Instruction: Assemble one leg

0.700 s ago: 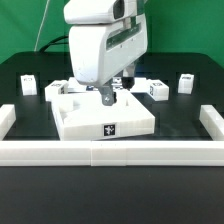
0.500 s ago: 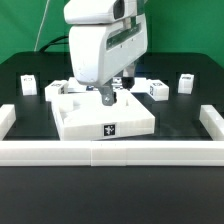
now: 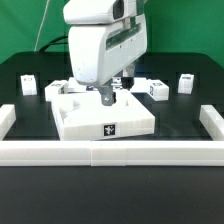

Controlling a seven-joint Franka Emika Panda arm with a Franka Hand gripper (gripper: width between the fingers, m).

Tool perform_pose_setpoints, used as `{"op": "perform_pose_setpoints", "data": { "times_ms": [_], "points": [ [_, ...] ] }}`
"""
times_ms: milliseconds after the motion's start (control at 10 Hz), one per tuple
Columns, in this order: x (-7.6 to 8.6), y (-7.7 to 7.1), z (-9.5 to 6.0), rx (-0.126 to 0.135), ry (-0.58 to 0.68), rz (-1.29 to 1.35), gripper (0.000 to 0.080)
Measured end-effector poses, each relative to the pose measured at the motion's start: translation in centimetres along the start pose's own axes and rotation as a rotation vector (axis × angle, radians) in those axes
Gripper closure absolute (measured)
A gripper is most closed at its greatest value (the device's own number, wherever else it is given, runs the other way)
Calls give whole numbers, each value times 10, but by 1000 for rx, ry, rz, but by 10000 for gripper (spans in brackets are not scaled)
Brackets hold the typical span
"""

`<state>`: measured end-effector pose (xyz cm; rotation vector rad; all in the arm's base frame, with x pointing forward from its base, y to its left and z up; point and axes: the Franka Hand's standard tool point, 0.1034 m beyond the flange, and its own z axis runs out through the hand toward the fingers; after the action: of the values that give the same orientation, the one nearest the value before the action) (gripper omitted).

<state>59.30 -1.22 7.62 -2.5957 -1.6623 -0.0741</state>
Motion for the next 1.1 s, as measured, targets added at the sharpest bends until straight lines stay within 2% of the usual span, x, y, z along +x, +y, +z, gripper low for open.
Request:
{"op": "perform_pose_setpoints", "data": {
  "times_ms": [100, 200, 300, 500, 700, 1100],
  "points": [
    [0, 0, 1, -8, -1, -22, 150],
    [-3, -4, 6, -31, -5, -89, 150],
    [-6, -14, 11, -24, -27, -198, 150],
    [-8, -19, 12, -24, -65, -342, 150],
    [-18, -18, 11, -22, -73, -320, 150],
    [-19, -19, 12, -21, -74, -322, 150]
  ]
}}
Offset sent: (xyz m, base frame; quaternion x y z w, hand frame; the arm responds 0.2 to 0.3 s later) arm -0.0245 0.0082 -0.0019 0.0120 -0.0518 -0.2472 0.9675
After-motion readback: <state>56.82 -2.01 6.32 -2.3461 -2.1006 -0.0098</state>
